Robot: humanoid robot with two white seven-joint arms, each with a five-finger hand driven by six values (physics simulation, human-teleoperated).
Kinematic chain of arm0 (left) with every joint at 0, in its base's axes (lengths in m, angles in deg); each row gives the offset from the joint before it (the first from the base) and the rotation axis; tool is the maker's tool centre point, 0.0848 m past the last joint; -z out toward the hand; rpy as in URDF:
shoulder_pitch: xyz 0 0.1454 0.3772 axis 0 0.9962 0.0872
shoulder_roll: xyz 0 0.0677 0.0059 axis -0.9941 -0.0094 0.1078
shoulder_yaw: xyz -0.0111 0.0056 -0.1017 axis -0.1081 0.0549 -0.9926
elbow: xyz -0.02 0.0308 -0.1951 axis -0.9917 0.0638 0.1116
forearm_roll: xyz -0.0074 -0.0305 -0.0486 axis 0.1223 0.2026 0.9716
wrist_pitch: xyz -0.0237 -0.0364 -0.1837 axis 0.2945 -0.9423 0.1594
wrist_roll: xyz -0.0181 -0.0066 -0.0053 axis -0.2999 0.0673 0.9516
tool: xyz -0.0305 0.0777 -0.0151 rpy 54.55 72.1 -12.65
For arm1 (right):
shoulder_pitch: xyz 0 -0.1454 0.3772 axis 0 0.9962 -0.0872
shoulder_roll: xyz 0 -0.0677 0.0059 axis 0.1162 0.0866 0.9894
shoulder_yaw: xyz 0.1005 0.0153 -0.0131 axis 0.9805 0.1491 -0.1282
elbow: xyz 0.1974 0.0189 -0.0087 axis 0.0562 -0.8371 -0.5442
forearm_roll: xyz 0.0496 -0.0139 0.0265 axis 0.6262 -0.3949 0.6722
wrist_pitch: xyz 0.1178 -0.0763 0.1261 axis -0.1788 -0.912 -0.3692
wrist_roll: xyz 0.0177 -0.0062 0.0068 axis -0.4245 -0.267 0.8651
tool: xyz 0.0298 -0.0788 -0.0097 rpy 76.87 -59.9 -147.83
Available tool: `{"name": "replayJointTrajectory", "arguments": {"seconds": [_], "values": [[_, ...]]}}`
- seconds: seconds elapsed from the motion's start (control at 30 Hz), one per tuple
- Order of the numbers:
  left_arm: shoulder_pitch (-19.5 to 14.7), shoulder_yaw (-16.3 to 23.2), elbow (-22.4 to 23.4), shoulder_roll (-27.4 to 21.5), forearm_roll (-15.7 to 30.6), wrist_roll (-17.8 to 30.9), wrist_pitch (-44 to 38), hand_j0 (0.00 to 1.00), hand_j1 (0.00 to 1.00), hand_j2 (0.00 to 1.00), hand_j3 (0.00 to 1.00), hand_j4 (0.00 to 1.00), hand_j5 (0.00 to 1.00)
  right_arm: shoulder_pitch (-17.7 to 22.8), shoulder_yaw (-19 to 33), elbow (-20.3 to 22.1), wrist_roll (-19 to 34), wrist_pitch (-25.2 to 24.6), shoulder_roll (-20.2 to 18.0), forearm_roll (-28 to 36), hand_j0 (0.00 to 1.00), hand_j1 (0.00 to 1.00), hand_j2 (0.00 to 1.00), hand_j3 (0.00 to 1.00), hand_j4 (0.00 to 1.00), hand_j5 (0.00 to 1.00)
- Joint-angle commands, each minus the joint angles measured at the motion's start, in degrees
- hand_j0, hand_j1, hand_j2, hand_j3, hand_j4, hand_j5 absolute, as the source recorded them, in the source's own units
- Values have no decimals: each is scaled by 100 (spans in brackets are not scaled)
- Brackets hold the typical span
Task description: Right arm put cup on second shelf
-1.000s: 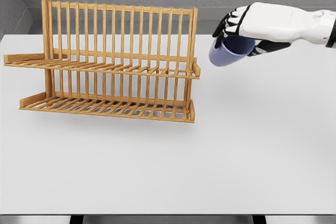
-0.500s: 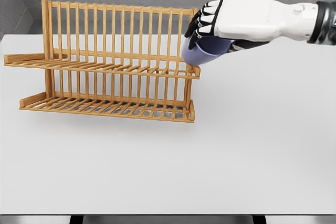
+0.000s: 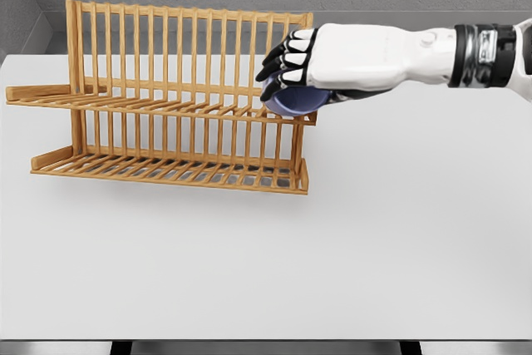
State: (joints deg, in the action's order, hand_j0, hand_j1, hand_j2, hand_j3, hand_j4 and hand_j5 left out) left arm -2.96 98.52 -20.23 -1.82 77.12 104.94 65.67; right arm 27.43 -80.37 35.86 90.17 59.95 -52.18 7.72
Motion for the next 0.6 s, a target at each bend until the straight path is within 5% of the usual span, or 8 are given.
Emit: {"name": "replayJointTrajectory", "arguments": {"seconds": [0.0, 0.1, 0.2, 0.3, 0.37, 0.47, 0.57], "values": [[0, 1, 0, 0, 2, 2, 0, 100, 100, 100, 100, 100, 100, -9, -49, 2, 55, -4, 1, 53, 100, 100, 100, 100, 100, 100], [0, 1, 0, 0, 2, 2, 0, 100, 100, 100, 100, 100, 100, -62, 205, 11, 55, -4, -60, 71, 100, 100, 100, 100, 100, 100], [0, 1, 0, 0, 2, 2, 0, 100, 100, 100, 100, 100, 100, 105, 1699, -16, 55, -4, -473, 97, 100, 100, 100, 100, 100, 100], [0, 1, 0, 0, 2, 2, 0, 100, 100, 100, 100, 100, 100, 1309, 3246, -376, 55, -4, -1018, 141, 100, 100, 100, 100, 100, 100], [0, 1, 0, 0, 2, 2, 0, 100, 100, 100, 100, 100, 100, 2152, 3431, -1104, 55, -4, -1309, 141, 100, 100, 100, 100, 100, 100], [0, 1, 0, 0, 2, 2, 0, 100, 100, 100, 100, 100, 100, 3673, 4029, -1299, 55, -4, -1063, 71, 100, 100, 100, 100, 100, 100], [0, 1, 0, 0, 2, 2, 0, 100, 100, 100, 100, 100, 100, 3727, 4011, -1273, 55, -4, 88, -26, 100, 100, 100, 100, 100, 100]]}}
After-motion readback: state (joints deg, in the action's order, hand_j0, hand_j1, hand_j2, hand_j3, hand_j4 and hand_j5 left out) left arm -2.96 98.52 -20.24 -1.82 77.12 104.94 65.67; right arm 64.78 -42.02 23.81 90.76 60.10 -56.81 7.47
